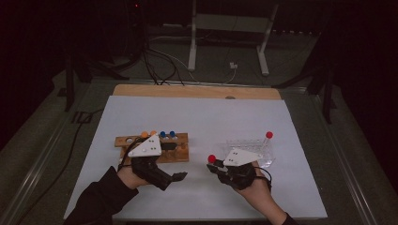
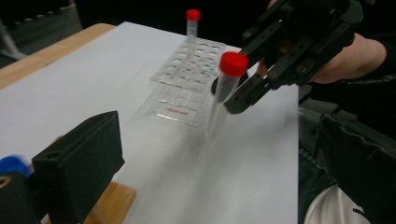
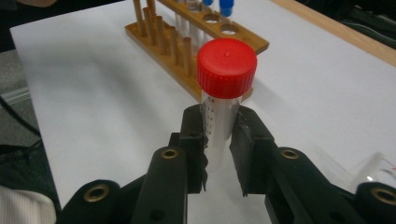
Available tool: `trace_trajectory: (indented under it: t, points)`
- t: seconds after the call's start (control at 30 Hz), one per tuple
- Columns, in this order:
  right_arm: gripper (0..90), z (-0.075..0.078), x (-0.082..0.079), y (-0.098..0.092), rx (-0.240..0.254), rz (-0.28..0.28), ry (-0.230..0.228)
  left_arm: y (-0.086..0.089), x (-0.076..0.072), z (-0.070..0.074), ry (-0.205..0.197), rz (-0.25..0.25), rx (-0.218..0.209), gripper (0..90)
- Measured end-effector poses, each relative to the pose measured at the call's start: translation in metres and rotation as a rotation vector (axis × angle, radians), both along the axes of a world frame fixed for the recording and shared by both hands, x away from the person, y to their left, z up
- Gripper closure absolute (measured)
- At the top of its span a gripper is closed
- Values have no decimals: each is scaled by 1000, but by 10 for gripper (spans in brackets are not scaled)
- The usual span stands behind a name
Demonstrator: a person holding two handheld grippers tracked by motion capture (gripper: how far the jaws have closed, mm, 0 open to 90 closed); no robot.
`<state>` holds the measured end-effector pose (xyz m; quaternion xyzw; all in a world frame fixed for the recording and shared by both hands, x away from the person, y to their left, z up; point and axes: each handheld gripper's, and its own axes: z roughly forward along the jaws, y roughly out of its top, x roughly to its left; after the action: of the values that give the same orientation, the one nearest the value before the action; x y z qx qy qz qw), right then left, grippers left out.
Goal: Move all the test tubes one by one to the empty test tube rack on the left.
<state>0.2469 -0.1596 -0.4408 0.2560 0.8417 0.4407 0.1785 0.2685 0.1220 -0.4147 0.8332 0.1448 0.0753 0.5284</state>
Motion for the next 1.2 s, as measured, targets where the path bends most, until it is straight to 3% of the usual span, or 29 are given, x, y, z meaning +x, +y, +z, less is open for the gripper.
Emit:
trace_trajectory:
  t: [0.13, 0.47, 0.5, 0.7, 0.9, 1.2]
  points:
    - [744, -4, -2, 5, -7, 23, 16, -10, 1, -2, 11, -40, -1, 42]
    - [744, -6, -5, 9, -9, 49, 29, -29, 2, -8, 27, -73, 9, 87]
    - [744, -6, -6, 10, -9, 49, 30, -33, 3, -9, 23, -79, 5, 150]
    - [744, -7, -7, 11, -10, 57, 33, -42, 4, -12, 15, -88, 12, 241]
    - [744, -7, -7, 11, -12, 62, 35, -47, 4, -11, -1, -100, -7, 400]
    - [744, -7, -8, 12, -12, 63, 36, -53, 4, -12, -18, -100, 16, 556]
